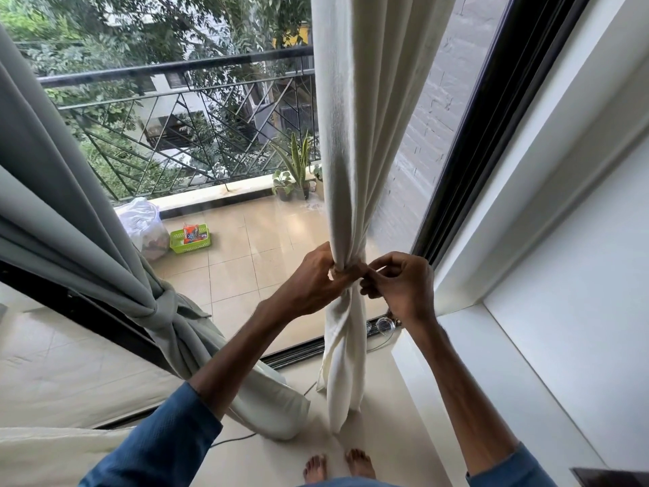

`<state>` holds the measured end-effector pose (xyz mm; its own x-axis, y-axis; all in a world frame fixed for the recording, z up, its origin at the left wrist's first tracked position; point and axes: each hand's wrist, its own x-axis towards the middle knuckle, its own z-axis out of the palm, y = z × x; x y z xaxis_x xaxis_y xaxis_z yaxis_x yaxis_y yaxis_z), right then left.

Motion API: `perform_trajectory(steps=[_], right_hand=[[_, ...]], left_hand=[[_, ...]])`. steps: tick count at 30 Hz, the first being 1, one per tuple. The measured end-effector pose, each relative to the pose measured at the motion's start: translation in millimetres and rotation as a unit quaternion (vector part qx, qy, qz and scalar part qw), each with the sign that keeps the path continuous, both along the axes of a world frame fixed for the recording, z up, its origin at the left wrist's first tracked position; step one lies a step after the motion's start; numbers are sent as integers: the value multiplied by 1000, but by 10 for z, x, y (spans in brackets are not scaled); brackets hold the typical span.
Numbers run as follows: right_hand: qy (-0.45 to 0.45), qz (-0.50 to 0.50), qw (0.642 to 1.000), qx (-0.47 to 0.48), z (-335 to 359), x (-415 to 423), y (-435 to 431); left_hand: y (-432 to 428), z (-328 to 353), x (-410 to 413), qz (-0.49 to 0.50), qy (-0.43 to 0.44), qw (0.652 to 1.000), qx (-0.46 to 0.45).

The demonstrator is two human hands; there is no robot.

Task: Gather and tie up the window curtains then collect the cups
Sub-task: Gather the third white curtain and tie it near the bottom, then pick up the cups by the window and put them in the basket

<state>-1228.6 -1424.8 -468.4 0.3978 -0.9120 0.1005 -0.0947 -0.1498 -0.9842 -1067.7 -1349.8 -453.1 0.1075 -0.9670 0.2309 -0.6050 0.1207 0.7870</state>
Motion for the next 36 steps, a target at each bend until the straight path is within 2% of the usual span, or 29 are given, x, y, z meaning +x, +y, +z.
perform_trajectory(steps=[5, 9, 13, 18, 21, 23, 25, 27, 32, 36], right_hand=[[82, 69, 994, -30, 8, -23, -102], [128, 88, 985, -79, 29, 19, -247], [166, 95, 974, -124, 29, 45, -305], [111, 84, 987, -80, 11, 114, -273], [96, 62, 993, -37, -121, 55, -220], [102, 51, 993, 0, -256, -33, -190], [107, 46, 993, 37, -409, -131, -156], [108, 34, 991, 67, -566, -228, -116], [138, -2, 985, 107, -879, -485, 16], [148, -41, 977, 148, -1092, -766, 101]], left_hand=[[-16, 10, 15, 10, 16, 1000, 2], [-32, 83, 48, -14, 29, 999, -14], [-74, 113, 119, -26, 32, 999, 12], [-122, -16, 250, 11, -93, 996, 3], [-27, -244, 227, 93, -60, 990, 88], [67, -427, 118, 160, -31, 971, 174], [175, -639, -7, 189, -87, 945, 254], [266, -816, -139, 162, -159, 917, 327], [327, -1290, -441, -8, -217, 879, 424], [155, -1442, -682, -54, -190, 891, 410]])
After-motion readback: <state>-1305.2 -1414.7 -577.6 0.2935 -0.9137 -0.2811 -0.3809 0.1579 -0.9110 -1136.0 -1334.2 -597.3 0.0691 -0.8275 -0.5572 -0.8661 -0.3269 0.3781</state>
